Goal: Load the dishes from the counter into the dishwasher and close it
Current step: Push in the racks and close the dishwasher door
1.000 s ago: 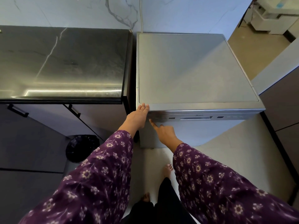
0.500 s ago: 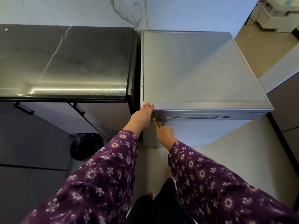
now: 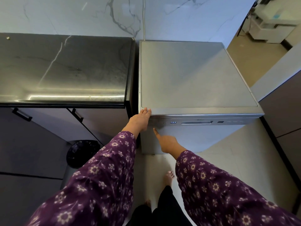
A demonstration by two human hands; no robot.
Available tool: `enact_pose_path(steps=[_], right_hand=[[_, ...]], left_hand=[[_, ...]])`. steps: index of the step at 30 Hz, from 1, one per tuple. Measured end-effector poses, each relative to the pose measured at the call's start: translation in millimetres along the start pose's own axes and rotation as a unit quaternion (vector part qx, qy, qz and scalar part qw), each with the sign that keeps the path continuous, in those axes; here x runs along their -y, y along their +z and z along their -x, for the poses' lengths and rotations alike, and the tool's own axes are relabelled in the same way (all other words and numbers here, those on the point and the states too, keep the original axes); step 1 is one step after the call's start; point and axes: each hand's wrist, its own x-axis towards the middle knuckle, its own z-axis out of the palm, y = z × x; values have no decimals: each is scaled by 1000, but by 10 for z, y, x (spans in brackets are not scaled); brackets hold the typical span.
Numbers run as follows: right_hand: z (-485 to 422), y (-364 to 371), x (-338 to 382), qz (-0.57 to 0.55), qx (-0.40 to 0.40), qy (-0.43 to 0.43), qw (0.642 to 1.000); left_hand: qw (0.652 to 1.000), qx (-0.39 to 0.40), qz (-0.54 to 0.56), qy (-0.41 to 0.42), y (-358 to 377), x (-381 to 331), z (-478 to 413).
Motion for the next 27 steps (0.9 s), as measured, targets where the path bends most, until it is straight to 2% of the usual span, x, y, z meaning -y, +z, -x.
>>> enact_pose_path(steps=[4,7,11,20,27], right_hand=[[175,-12,-36,-1,33,-22,999],[294,-123,-52,-9,35,-22,999],[441,-355,-70,-33,6,-9,999],[739,-1104,-77,-55,-141,-9,988],[645,-1548,-8,-84,-166,-41,982]], left_hand=[[1000,10,5,11,-29,4,72],[999,15,49,15,-95,-11,195],[997,2,79,-14,-191,36,393],[996,-59,67,-17,-595,29,731],[994,-83,61,-43,-756,364,907]])
